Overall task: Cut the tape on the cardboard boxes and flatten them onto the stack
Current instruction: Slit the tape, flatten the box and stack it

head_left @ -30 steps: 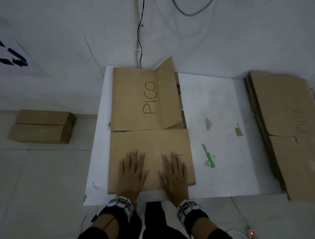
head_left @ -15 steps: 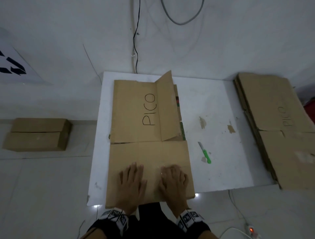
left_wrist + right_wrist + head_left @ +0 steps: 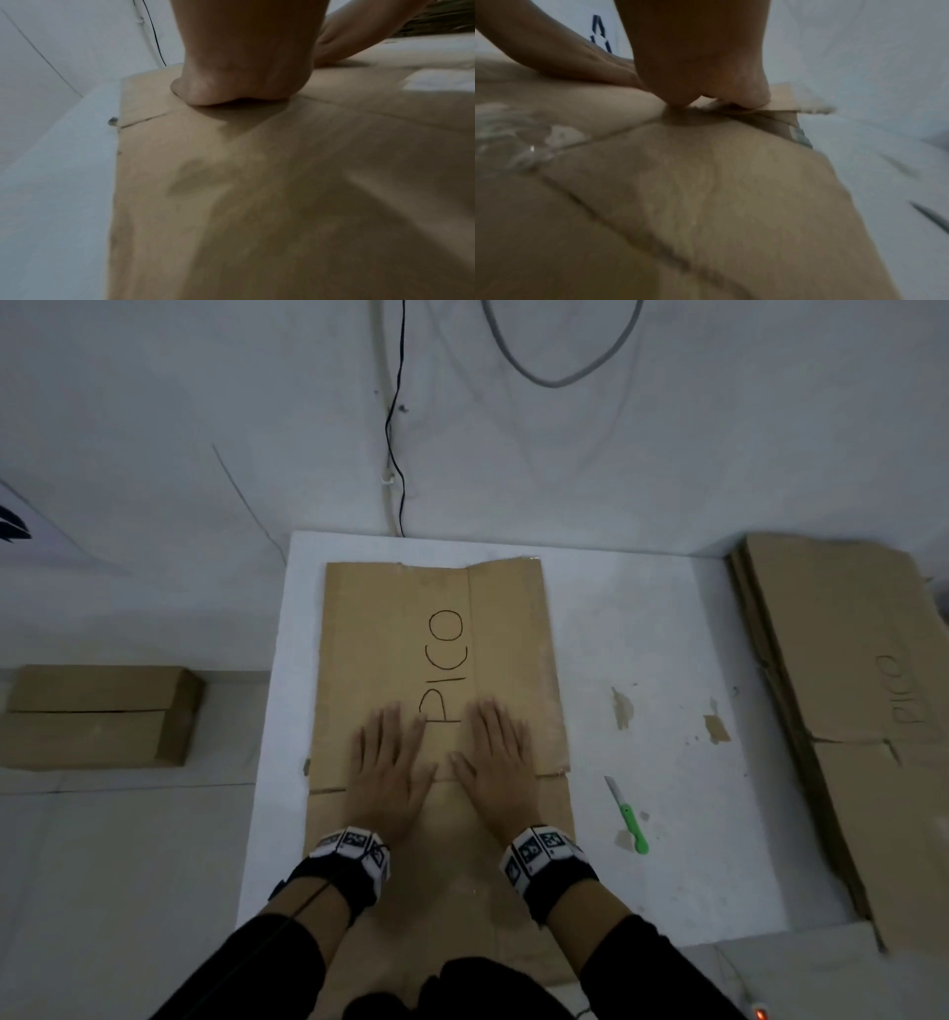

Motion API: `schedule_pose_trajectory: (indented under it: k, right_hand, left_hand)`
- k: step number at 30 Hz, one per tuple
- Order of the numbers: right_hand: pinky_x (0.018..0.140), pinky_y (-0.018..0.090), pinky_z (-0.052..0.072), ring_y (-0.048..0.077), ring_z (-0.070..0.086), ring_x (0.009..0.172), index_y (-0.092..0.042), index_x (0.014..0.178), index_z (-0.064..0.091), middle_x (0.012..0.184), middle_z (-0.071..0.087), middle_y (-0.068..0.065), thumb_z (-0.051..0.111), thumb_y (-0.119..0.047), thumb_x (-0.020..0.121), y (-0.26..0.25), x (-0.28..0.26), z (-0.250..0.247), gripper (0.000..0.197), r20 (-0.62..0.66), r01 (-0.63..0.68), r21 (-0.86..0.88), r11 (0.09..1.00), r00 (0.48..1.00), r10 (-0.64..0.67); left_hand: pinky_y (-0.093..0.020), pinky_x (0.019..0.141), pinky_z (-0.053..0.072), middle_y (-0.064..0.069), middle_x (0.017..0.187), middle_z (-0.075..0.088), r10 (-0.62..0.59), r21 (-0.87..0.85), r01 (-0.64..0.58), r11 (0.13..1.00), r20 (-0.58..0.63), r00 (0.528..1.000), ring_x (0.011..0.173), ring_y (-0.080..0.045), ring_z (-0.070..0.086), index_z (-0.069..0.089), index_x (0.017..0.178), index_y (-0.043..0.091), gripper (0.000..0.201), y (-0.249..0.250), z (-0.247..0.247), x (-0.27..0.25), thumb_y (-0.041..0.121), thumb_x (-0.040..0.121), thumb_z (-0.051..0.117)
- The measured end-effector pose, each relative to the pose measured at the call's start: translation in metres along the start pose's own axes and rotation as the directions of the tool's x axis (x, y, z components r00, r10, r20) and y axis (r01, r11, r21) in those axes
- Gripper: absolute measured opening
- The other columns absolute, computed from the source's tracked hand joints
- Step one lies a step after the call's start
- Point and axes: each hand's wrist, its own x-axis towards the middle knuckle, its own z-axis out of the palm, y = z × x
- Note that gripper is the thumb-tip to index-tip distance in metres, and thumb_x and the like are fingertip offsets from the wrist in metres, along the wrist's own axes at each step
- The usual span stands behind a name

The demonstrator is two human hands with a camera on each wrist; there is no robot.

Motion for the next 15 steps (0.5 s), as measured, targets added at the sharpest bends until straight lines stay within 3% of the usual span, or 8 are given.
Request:
schedule_pose_trajectory:
  k: [4,7,9,11,12,13,15]
  right_hand:
    - [0.121,0.049,0.005,0.017,0.001,0.152,-0.019,0.158,0.014,0.166,0.005,0.001,0.022,-0.055,0.101,0.009,-0.003,0.015,0.068,0.013,-0.012,0.050,0.999,1.000,0.011]
    - [0.120,0.052,0.011,0.018,0.006,0.152,-0.019,0.157,0.018,0.165,0.011,0.003,0.023,-0.053,0.101,0.009,-0.001,0.017,0.065,0.001,-0.025,0.064,0.998,1.000,0.025]
    - [0.119,0.054,0.013,0.018,0.007,0.152,-0.020,0.157,0.017,0.165,0.012,0.003,0.024,-0.051,0.102,0.013,0.005,0.017,0.063,-0.002,-0.009,0.101,0.995,1.000,0.009]
    - [0.119,0.055,0.014,0.019,0.007,0.152,-0.021,0.157,0.015,0.164,0.013,0.004,0.020,-0.052,0.102,0.014,0.022,0.014,0.063,0.004,-0.010,0.122,0.992,1.000,0.010]
    - [0.119,0.055,0.014,0.020,0.008,0.152,-0.022,0.157,0.016,0.164,0.014,0.005,0.018,-0.054,0.102,0.014,0.034,0.012,0.064,-0.008,-0.005,0.122,0.993,1.000,0.006]
    - [0.119,0.056,0.013,0.021,0.008,0.152,-0.022,0.157,0.017,0.164,0.014,0.006,0.016,-0.056,0.102,0.015,0.048,0.011,0.065,-0.025,0.009,0.118,0.993,1.000,-0.006]
    - [0.120,0.057,0.012,0.022,0.006,0.152,-0.021,0.157,0.019,0.164,0.012,0.007,0.015,-0.059,0.101,0.019,0.084,0.005,0.068,-0.044,0.039,0.103,0.994,0.998,-0.034]
  left_hand:
    - [-0.052,0.118,0.009,-0.013,0.161,0.002,0.018,0.023,-0.017,1.000,-0.051,0.999,0.148,-0.032,0.001,0.017,0.154,0.019,0.066,0.000,0.000,-0.001,0.051,0.096,0.025]
    - [-0.053,0.116,0.016,-0.014,0.159,0.017,0.009,0.020,-0.008,1.000,-0.077,0.997,0.146,-0.032,0.016,0.025,0.152,0.020,0.063,0.001,0.001,0.000,0.050,0.096,0.029]
    - [-0.052,0.105,0.030,-0.015,0.143,0.044,0.000,0.005,0.001,1.000,-0.148,0.989,0.127,-0.034,0.044,0.040,0.146,0.018,0.058,0.001,-0.003,0.010,0.047,0.096,0.032]
    - [-0.047,0.092,0.035,-0.013,0.119,0.055,-0.016,0.014,0.019,1.000,-0.194,0.981,0.101,-0.030,0.049,0.048,0.141,0.015,0.056,0.003,-0.013,0.031,0.044,0.095,0.035]
    - [-0.047,0.090,0.034,-0.013,0.115,0.055,-0.011,0.023,0.016,1.000,-0.197,0.980,0.098,-0.030,0.047,0.048,0.141,0.014,0.055,0.003,-0.017,0.045,0.042,0.095,0.036]
    - [-0.047,0.093,0.033,-0.015,0.118,0.054,-0.003,0.024,0.008,1.000,-0.184,0.983,0.104,-0.031,0.046,0.046,0.143,0.014,0.056,0.002,-0.019,0.060,0.042,0.095,0.036]
    - [-0.048,0.106,0.022,-0.018,0.141,0.044,-0.009,0.009,0.010,1.000,-0.123,0.992,0.131,-0.035,0.038,0.037,0.148,0.016,0.058,-0.003,-0.022,0.093,0.043,0.096,0.032]
